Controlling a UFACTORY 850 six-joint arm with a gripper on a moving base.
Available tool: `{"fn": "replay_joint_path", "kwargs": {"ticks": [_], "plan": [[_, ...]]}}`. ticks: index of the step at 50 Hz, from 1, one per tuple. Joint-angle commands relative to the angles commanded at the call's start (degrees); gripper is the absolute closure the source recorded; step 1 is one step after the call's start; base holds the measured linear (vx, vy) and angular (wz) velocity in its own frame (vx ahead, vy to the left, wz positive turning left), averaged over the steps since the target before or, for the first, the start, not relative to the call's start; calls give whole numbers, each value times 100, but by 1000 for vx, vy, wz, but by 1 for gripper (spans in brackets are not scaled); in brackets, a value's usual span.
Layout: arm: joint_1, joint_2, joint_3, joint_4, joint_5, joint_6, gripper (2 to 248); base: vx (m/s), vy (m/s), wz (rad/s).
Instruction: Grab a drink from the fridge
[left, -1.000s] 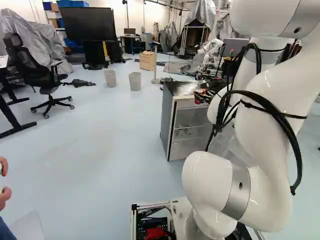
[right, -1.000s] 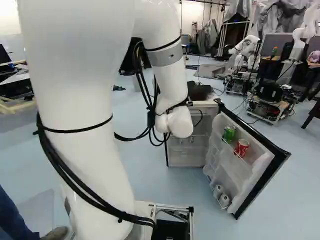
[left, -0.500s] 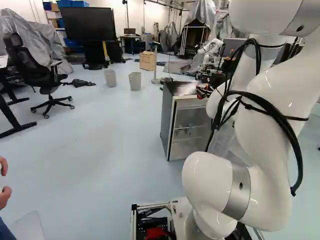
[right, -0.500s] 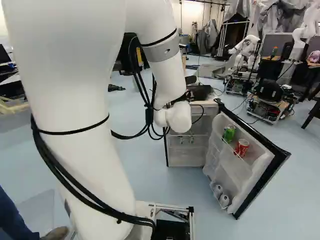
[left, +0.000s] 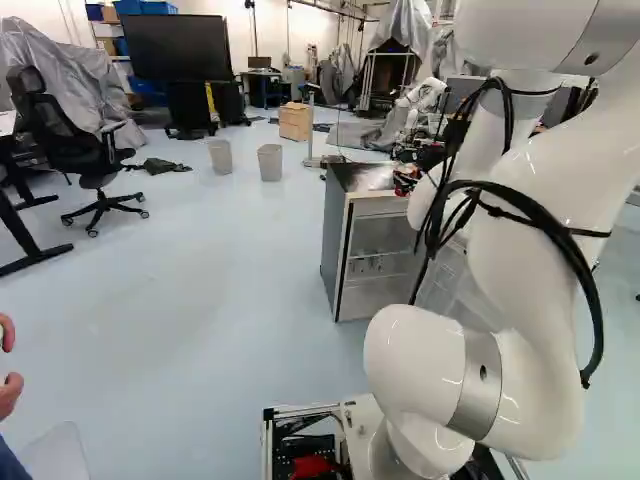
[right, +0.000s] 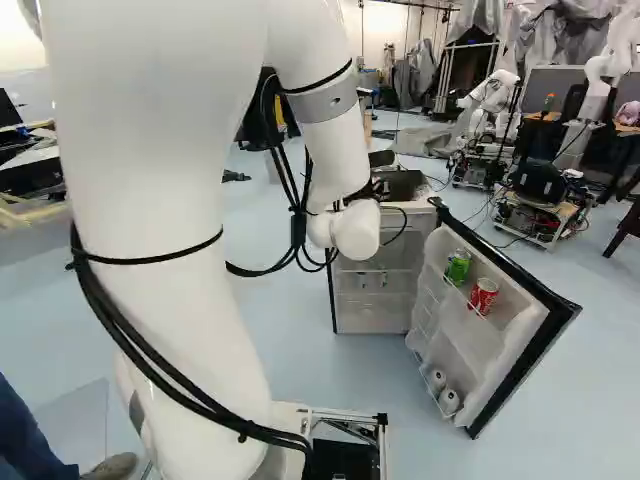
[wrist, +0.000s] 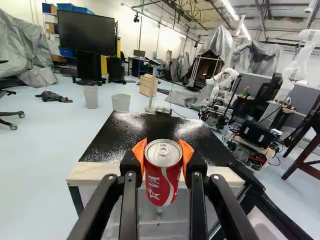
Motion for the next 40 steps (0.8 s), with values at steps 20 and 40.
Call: {"fn": "replay_joint_path", "kwargs": {"ticks": [20, 40], "plan": [[206, -258, -305, 353, -90, 0, 154, 0, 0, 0], [413, -548, -655, 644, -221, 0, 154, 0, 0, 0]]}}
